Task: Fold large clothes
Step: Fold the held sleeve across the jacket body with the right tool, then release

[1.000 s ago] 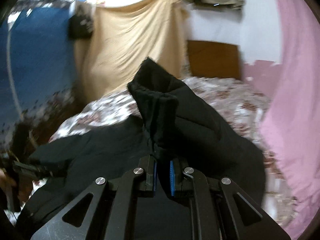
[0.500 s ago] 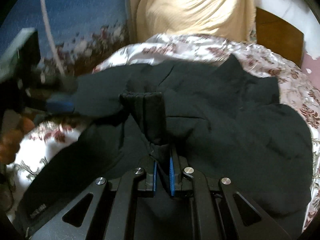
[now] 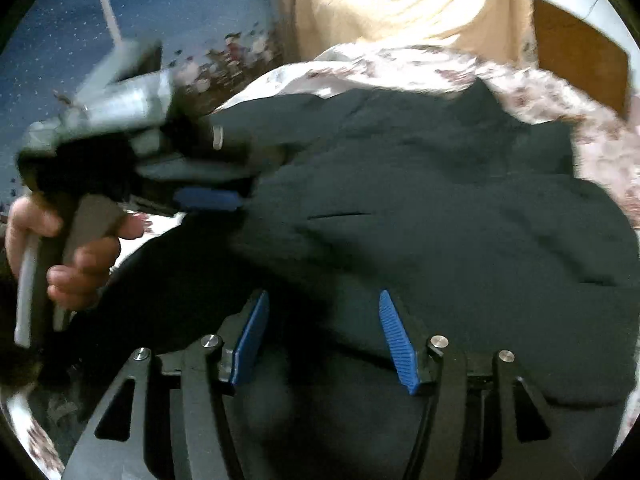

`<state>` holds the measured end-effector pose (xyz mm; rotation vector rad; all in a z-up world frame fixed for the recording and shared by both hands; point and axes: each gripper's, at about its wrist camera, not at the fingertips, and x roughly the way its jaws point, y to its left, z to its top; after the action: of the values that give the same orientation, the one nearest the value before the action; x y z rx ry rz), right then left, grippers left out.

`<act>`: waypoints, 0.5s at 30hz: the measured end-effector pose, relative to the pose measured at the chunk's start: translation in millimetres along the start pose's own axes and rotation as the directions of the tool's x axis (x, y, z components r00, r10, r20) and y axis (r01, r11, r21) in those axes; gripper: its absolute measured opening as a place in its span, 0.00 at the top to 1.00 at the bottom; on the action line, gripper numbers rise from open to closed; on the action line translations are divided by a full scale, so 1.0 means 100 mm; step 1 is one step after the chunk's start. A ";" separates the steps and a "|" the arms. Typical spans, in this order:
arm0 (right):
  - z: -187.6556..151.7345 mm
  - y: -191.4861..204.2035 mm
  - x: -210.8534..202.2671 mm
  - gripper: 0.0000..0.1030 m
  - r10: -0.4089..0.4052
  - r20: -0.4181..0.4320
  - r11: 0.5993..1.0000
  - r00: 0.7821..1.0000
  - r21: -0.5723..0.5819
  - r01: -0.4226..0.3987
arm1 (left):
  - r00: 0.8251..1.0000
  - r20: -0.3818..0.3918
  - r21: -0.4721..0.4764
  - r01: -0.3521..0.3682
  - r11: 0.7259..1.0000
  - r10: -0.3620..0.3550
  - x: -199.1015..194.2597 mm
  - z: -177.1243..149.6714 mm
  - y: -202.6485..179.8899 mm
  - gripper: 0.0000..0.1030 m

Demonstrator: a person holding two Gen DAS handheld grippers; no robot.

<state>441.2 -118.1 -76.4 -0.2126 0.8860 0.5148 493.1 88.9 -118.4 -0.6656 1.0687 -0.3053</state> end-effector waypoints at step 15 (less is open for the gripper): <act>-0.63 -1.95 0.01 0.48 -0.251 -0.098 0.880 0.963 0.392 0.269 | 0.953 0.038 0.263 -0.299 0.917 0.300 0.44 -0.22 -0.23 0.12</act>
<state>498.1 -309.5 -122.5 0.0357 0.9696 0.0688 496.2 40.2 -141.9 -0.2538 1.0912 -0.1787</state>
